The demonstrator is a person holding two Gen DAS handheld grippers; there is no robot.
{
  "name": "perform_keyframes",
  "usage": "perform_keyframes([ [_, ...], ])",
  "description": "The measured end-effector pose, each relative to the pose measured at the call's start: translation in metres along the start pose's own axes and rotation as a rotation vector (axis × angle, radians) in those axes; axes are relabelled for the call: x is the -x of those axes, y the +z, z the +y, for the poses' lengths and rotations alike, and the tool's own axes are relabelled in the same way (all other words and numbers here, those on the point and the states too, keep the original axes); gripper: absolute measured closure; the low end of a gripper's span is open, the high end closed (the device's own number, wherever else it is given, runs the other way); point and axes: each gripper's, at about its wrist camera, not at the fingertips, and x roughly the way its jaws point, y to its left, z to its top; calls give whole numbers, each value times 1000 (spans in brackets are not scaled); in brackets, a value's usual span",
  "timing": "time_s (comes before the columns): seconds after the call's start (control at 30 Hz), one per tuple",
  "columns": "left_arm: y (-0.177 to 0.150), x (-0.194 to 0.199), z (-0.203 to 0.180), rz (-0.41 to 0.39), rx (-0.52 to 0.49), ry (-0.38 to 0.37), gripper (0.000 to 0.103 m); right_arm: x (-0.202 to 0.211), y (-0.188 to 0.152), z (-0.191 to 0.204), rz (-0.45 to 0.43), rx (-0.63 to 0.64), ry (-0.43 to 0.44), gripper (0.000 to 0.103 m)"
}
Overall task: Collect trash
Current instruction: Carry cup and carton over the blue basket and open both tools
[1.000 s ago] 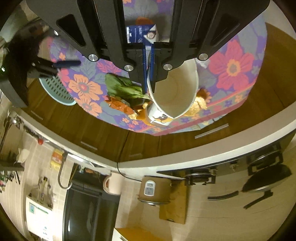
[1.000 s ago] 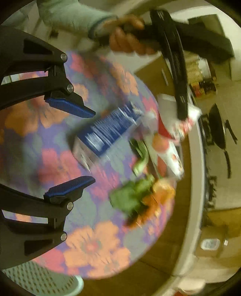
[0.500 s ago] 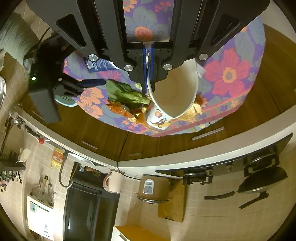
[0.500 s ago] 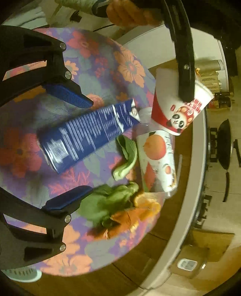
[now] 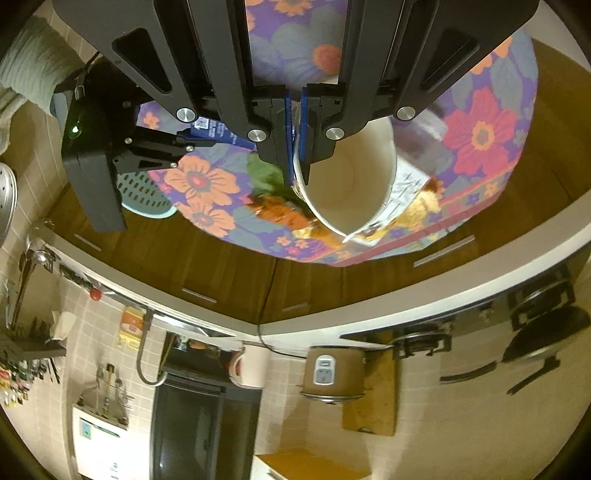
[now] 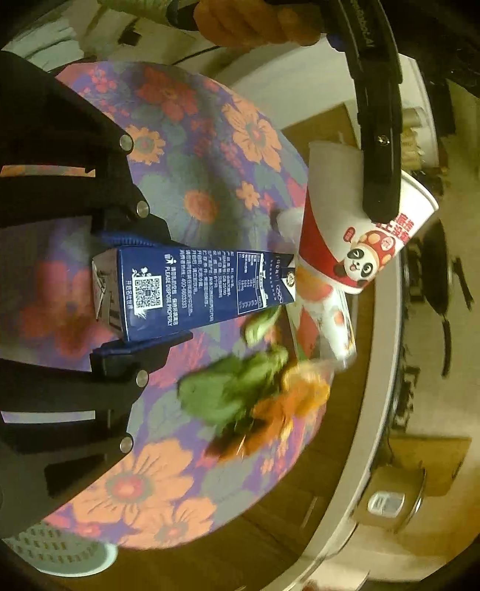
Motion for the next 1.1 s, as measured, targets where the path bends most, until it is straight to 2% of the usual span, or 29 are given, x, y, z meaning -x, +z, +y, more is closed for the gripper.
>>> perform_keyframes([
  [0.33, 28, -31, -66, 18, -91, -86, 102, 63, -46, -68, -72, -182, -151, 68],
  [0.63, 40, -95, -150, 76, -187, -220, 102, 114, -100, -141, -116, -362, -309, 68],
  [0.8, 39, -132, -192, 149, -228, -295, 102, 133, -131, -175, -119, -459, -381, 68],
  [1.1, 18, -185, -253, 268, -315, -354, 102, 143, -190, -227, -71, -675, -472, 68],
])
